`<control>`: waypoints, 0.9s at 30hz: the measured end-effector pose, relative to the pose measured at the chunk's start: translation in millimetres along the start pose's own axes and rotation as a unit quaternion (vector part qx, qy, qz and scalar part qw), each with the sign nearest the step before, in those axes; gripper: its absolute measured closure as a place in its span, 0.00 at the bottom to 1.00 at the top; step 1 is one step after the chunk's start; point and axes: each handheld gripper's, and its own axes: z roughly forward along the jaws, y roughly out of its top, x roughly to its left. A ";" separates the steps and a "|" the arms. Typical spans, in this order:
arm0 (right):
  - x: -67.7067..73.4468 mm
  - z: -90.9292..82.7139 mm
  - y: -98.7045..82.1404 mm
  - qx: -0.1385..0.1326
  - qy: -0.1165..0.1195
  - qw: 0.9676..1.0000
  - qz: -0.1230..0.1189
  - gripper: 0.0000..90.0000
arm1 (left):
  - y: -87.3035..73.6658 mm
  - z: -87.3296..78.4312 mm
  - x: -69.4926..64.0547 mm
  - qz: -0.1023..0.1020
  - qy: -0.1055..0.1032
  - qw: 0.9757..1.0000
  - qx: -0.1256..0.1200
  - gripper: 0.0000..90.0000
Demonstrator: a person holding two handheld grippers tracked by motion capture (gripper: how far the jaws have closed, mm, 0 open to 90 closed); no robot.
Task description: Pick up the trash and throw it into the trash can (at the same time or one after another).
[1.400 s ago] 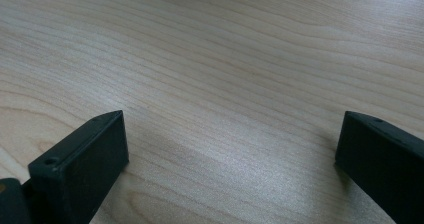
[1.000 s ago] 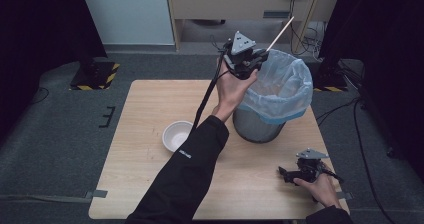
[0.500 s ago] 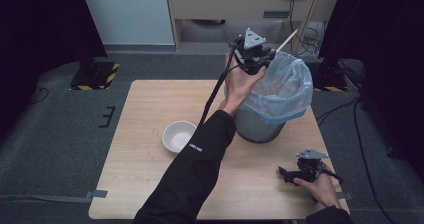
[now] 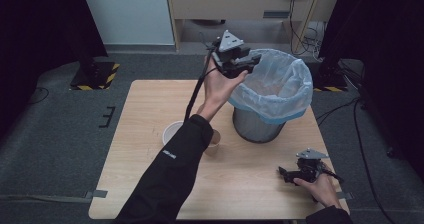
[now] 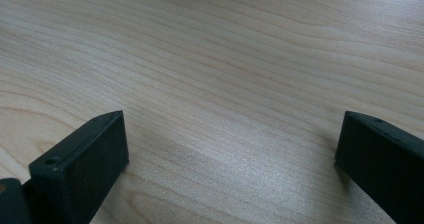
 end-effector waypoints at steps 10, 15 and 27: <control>0.1 0.1 -0.1 -0.001 0.000 1.000 0.000 0.01 | -42.3 -76.0 42.0 -0.017 0.044 0.999 0.013 0.49; 0.3 0.1 -0.1 0.000 0.000 1.000 0.001 0.01 | -81.6 -110.6 59.1 -0.041 0.064 0.997 0.030 0.45; 0.2 0.0 -0.1 0.000 0.000 1.000 0.001 0.01 | -183.0 -163.4 76.1 -0.099 0.112 0.985 0.088 0.41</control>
